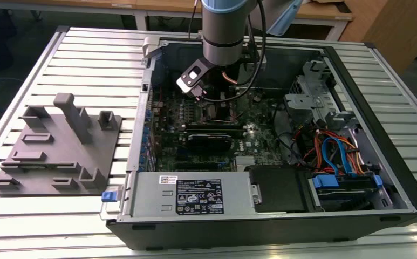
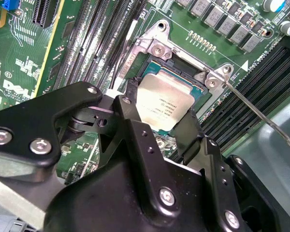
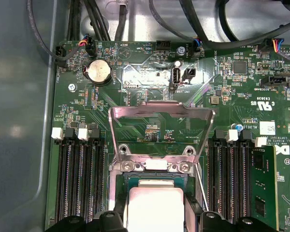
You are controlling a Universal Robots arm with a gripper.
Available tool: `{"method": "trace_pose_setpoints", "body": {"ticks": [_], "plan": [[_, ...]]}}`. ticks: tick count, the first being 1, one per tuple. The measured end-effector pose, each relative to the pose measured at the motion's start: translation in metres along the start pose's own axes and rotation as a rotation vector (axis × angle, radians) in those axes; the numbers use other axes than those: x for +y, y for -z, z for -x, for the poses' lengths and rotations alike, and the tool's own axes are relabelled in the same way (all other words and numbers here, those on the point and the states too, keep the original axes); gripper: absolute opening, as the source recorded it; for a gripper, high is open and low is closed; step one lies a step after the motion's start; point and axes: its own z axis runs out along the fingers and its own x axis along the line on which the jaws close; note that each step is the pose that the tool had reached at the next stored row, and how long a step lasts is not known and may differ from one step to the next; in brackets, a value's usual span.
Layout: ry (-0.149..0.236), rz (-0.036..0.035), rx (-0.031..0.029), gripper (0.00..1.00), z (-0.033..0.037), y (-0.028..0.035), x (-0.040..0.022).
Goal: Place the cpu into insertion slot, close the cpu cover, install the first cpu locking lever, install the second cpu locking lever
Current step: 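Place the cpu into insertion slot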
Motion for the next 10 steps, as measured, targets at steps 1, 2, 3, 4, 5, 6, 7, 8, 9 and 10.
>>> {"method": "trace_pose_setpoints", "body": {"ticks": [1, 2, 3, 4, 5, 6, 7, 8, 9, 10], "plan": [[0.0, 0.0, 0.0, 0.54, 0.0, 0.0, 0.0], [0.0, 0.0, 0.0, 0.54, 0.0, 0.0, 0.0], [0.0, 0.0, 0.0, 0.54, 0.0, 0.0, 0.0], [0.0, 0.0, 0.0, 0.54, 0.0, 0.0, 0.0], [0.0, 0.0, 0.0, 0.54, 0.0, -0.0001, 0.0], [0.0, 0.0, 0.0, 0.54, 0.0, -0.0001, 0.0], [0.0, 0.0, 0.0, 0.54, 0.0, -0.0001, 0.0], [0.0, 0.0006, 0.0005, 0.54, -0.0001, -0.0003, 0.0001], [0.0, 0.0008, 0.0011, 0.55, -0.0002, -0.0005, 0.0001], [0.0, 0.0007, 0.001, 0.61, -0.0002, -0.0005, 0.0001]]}}
